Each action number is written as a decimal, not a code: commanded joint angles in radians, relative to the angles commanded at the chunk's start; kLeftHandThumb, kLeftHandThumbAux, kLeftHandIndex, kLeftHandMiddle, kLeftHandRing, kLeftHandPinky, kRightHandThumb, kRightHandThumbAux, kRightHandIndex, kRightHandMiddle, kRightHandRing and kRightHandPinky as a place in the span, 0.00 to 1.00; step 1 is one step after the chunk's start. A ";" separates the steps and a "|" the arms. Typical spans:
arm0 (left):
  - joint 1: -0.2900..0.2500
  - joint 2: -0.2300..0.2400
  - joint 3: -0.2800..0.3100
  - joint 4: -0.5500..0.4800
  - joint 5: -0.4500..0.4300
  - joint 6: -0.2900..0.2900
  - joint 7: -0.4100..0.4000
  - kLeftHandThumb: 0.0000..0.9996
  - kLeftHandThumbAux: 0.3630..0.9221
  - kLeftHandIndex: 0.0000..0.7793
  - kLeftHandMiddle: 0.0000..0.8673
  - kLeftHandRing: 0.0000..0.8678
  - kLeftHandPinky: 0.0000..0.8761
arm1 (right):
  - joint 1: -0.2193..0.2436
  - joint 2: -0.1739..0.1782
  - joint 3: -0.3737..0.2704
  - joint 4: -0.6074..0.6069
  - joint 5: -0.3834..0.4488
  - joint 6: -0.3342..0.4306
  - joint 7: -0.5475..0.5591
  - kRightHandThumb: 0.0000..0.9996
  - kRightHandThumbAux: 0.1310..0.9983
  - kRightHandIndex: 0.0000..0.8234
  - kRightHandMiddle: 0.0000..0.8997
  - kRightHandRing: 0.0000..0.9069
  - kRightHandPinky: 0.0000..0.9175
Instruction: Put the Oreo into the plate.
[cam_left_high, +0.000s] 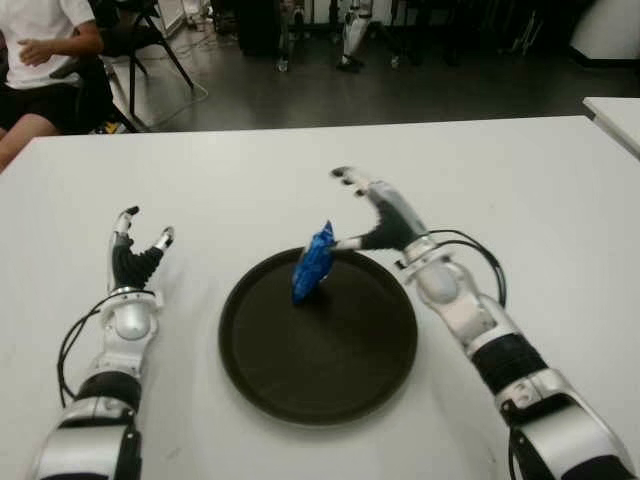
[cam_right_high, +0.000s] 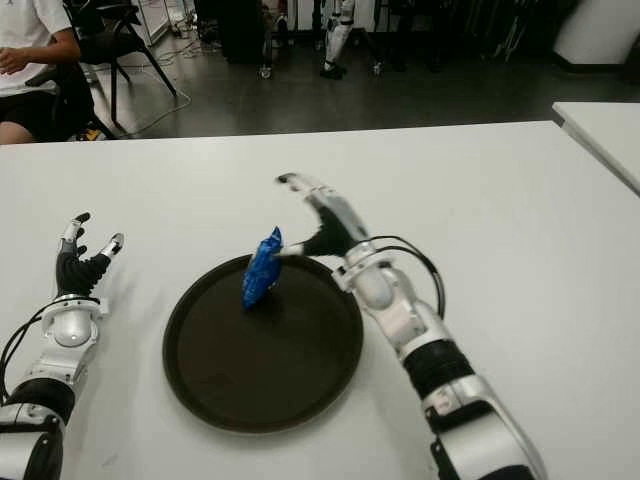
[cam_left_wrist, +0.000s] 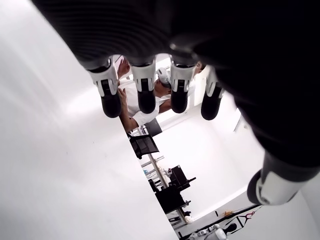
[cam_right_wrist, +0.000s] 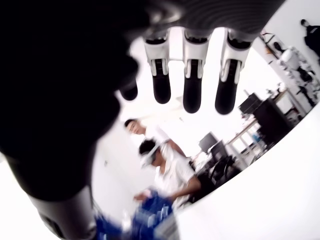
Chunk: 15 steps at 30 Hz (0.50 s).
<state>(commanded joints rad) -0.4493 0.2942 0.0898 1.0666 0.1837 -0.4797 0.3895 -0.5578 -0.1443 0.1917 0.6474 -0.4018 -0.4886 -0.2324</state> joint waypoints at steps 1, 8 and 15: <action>0.000 0.000 0.001 0.001 -0.001 -0.001 -0.001 0.00 0.43 0.00 0.00 0.00 0.00 | -0.004 0.009 -0.011 0.012 0.007 -0.014 -0.022 0.00 0.78 0.07 0.05 0.12 0.27; 0.008 0.000 0.006 0.006 -0.010 -0.010 -0.007 0.00 0.42 0.00 0.00 0.00 0.00 | -0.028 0.037 -0.124 0.114 0.084 -0.164 -0.197 0.00 0.77 0.01 0.00 0.02 0.07; 0.003 0.002 0.001 0.013 -0.004 -0.004 -0.009 0.00 0.39 0.00 0.00 0.00 0.00 | -0.048 0.043 -0.132 0.141 0.045 -0.194 -0.298 0.00 0.78 0.00 0.00 0.00 0.00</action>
<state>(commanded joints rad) -0.4464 0.2960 0.0910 1.0795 0.1801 -0.4837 0.3809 -0.6057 -0.1016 0.0598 0.7886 -0.3570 -0.6822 -0.5307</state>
